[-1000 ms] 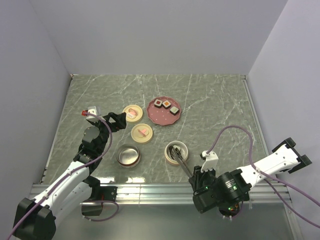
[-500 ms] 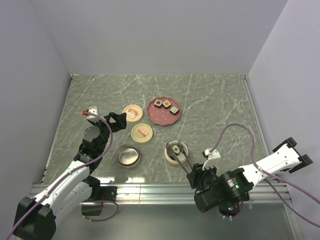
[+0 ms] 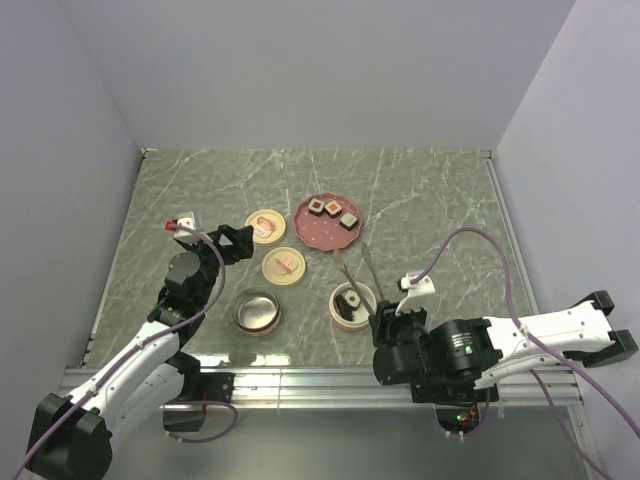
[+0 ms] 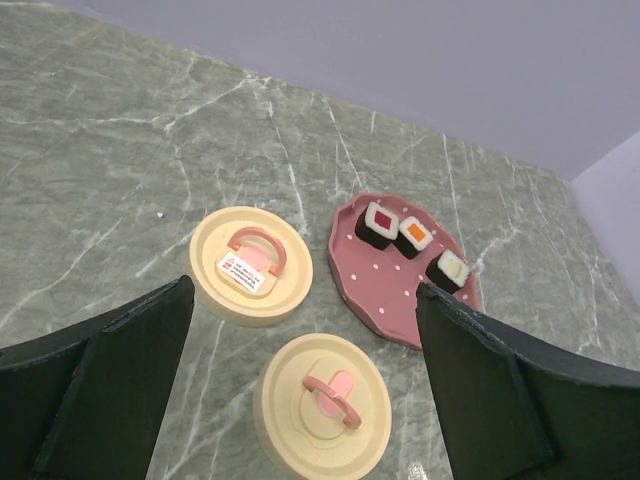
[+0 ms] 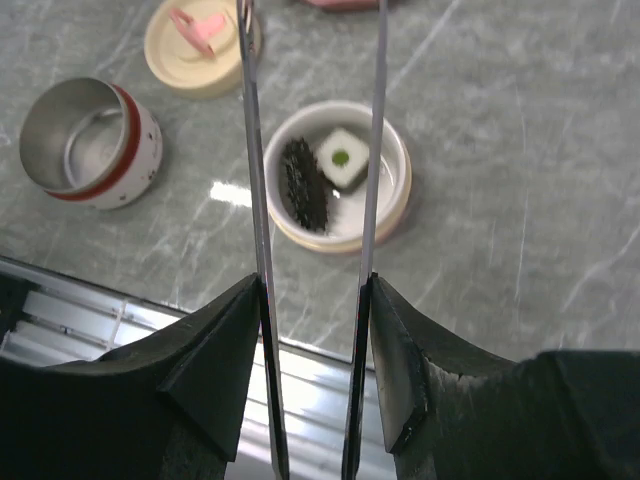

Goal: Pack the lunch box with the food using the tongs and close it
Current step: Pick up the food using the clamp

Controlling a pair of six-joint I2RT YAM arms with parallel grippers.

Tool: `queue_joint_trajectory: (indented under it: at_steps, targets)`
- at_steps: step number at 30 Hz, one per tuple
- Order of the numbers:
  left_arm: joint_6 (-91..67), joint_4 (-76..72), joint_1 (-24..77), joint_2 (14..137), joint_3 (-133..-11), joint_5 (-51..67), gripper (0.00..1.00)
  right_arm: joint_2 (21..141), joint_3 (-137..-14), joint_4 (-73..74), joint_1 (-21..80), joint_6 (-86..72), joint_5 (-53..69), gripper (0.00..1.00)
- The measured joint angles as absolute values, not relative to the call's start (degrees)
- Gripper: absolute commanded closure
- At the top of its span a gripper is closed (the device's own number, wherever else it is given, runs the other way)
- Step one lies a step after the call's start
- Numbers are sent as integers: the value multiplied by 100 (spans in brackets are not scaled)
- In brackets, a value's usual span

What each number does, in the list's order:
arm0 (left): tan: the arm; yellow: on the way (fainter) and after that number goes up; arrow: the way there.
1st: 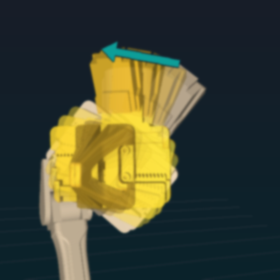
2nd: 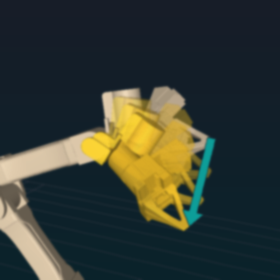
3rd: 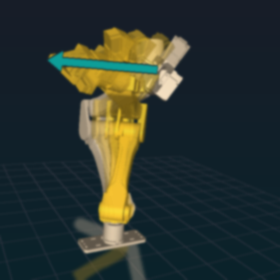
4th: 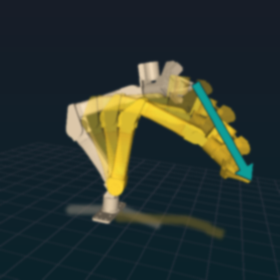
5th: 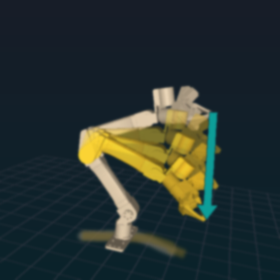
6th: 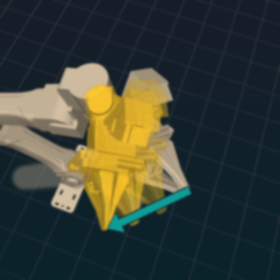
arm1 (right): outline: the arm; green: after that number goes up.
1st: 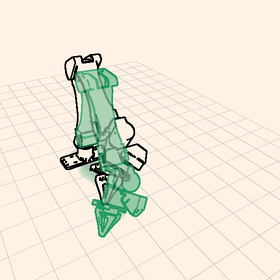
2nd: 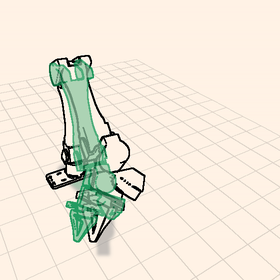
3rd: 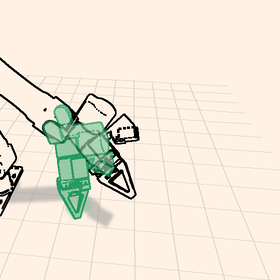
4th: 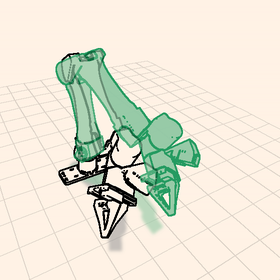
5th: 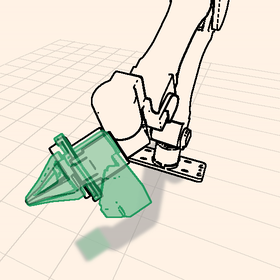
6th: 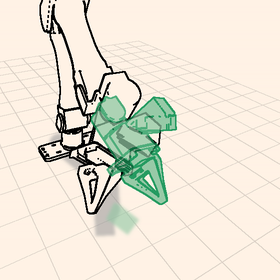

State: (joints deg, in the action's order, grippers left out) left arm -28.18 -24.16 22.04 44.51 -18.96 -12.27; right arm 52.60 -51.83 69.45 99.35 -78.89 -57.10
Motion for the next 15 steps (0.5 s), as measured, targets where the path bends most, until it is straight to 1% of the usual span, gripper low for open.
queue_joint_trajectory:
  at_steps: [3,9,15]
  targets:
    - [-2818,-2416,2204,4451,-1896,-1216,1,5009,-5124,6139,9513,-6855,-5719,47]
    - [-2812,-2460,2204,4534,-1896,-1013,1,4429,-4711,4394,8289,-4960,-5323,47]
    - [-2770,-2633,2220,4668,-1896,-690,2,4512,-4491,3435,7596,-4121,-4956,48]
